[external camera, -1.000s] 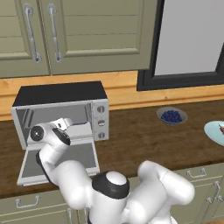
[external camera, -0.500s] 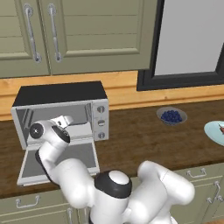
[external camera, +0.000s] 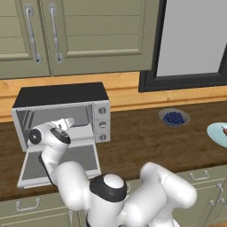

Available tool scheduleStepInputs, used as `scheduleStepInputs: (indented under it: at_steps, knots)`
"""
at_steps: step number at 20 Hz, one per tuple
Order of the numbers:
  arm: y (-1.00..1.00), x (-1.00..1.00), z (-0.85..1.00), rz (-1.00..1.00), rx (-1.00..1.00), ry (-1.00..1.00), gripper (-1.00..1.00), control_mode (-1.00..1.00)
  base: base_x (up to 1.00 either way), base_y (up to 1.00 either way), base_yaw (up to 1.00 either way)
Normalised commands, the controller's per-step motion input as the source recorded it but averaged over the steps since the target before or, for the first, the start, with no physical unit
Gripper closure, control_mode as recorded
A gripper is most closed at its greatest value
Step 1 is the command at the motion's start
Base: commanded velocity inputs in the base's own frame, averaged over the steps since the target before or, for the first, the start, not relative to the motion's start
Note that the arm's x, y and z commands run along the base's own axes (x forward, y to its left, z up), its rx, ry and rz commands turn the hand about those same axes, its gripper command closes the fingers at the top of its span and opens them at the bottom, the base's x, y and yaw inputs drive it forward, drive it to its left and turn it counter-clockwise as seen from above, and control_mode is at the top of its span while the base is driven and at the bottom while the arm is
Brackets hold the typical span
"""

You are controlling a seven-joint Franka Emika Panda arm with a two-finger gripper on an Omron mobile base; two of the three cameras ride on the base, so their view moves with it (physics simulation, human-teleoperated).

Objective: Pick up the kebab skewer and baguette bread, and place them inside the toaster oven. Close the toaster oven door and start by setting the timer.

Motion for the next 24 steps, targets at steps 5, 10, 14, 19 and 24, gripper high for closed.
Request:
scheduleStepInputs:
  at_steps: [5,10,14,19,24]
  knots:
    - [0.03,0.39,-0.02,-0.11,0.10,-0.02,1.00,-1.00,0.00,0.00,0.00]
    - [0.02,0.15,0.00,-0.08,0.12,0.06,1.00,-1.00,0.00,0.00,0.00]
    - [0.00,0.00,0.15,-0.04,0.07,0.00,1.00,-1.00,0.00,0.00,0.00]
    - [0.00,0.04,0.02,-0.05,0.02,-0.01,1.00,-1.00,0.00,0.00,0.00]
    - [0.00,0.39,-0.09,-0.09,0.04,0.00,1.00,-1.00,0.00,0.00,0.00]
